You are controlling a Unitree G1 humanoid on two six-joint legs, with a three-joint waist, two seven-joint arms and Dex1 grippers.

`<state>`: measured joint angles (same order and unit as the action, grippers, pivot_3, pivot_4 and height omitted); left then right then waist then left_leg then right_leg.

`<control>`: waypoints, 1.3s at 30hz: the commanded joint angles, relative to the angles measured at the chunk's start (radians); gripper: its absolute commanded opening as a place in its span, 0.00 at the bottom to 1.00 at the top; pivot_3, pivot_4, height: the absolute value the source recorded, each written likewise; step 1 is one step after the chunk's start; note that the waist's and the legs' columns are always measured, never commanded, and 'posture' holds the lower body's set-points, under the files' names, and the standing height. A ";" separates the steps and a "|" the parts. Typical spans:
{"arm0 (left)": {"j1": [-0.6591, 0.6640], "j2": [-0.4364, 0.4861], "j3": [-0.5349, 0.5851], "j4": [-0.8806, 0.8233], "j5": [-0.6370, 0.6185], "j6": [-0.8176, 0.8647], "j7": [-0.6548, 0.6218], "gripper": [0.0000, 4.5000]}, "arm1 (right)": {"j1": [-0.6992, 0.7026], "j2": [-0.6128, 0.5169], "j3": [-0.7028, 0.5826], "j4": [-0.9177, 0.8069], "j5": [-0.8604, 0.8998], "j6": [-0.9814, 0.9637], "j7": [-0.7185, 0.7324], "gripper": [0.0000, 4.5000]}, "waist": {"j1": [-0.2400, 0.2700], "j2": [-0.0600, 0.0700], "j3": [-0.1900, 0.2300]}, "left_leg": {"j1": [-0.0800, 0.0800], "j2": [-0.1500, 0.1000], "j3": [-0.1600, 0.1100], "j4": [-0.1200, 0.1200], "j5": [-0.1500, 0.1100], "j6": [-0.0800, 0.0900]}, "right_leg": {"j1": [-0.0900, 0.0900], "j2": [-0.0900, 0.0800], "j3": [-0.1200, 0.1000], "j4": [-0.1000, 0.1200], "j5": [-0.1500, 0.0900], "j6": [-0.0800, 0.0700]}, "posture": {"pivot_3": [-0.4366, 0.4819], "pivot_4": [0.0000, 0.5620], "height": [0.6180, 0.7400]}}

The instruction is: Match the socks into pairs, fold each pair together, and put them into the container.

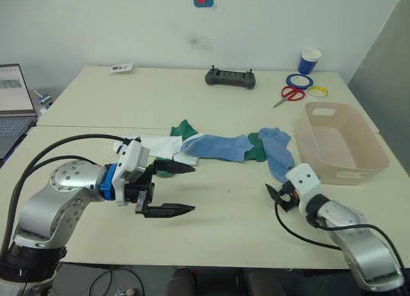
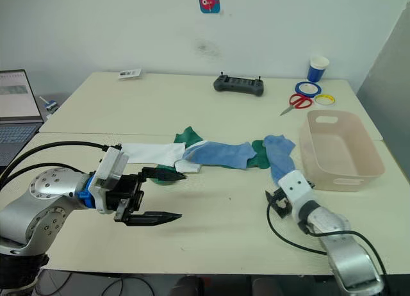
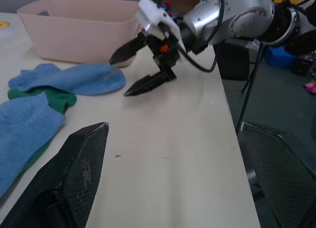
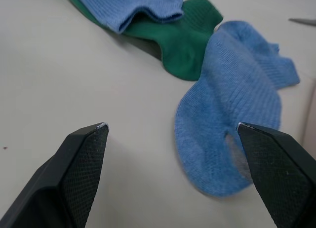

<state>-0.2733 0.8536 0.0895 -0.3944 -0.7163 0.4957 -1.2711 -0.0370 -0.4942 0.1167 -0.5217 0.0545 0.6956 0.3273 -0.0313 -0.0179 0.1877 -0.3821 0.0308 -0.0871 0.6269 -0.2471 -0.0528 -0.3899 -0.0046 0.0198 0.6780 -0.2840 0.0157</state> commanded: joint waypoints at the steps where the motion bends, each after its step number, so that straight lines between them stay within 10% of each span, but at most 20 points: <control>1: -0.045 -0.009 -0.007 -0.052 -0.036 0.037 0.041 1.00 | -0.037 0.026 -0.010 0.035 -0.014 0.024 -0.020 0.99 | 0.000 0.000 0.000 | 0.000 0.000 0.000 0.000 0.000 0.000 | 0.000 0.000 0.000 0.000 0.000 0.000 | 0.48 0.27 1.00; 5: -0.096 -0.020 -0.034 -0.070 -0.034 0.074 0.078 1.00 | -0.059 0.056 -0.045 0.076 -0.003 0.074 -0.036 0.87 | 0.000 0.000 0.000 | 0.001 0.000 0.000 0.000 0.000 0.000 | 0.000 0.000 0.000 0.001 0.000 0.000 | 0.48 0.27 1.00; 16: -0.183 -0.044 -0.079 -0.073 -0.022 0.124 0.132 1.00 | -0.075 0.089 -0.128 0.074 0.033 0.142 -0.037 0.00 | 0.000 0.000 0.000 | 0.000 0.000 0.000 0.001 0.000 0.000 | 0.000 0.000 0.000 0.001 0.000 0.001 | 0.48 0.27 1.00; 39: -0.083 0.047 -0.056 -0.031 0.079 0.069 0.051 1.00 | -0.215 -0.001 0.078 -0.125 0.306 0.278 0.263 0.00 | -0.003 0.000 0.000 | 0.001 0.001 -0.001 0.001 0.000 0.000 | 0.000 0.001 0.000 0.001 0.000 0.001 | 0.48 0.27 1.00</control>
<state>-0.3658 0.8815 0.0092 -0.4098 -0.6282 0.5639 -1.2070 -0.2212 -0.5035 0.1631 -0.6398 0.3369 0.9650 0.5703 -0.0344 -0.0179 0.1878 -0.3816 0.0316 -0.0879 0.6275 -0.2471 -0.0526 -0.3899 -0.0033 0.0195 0.6789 -0.2839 0.0165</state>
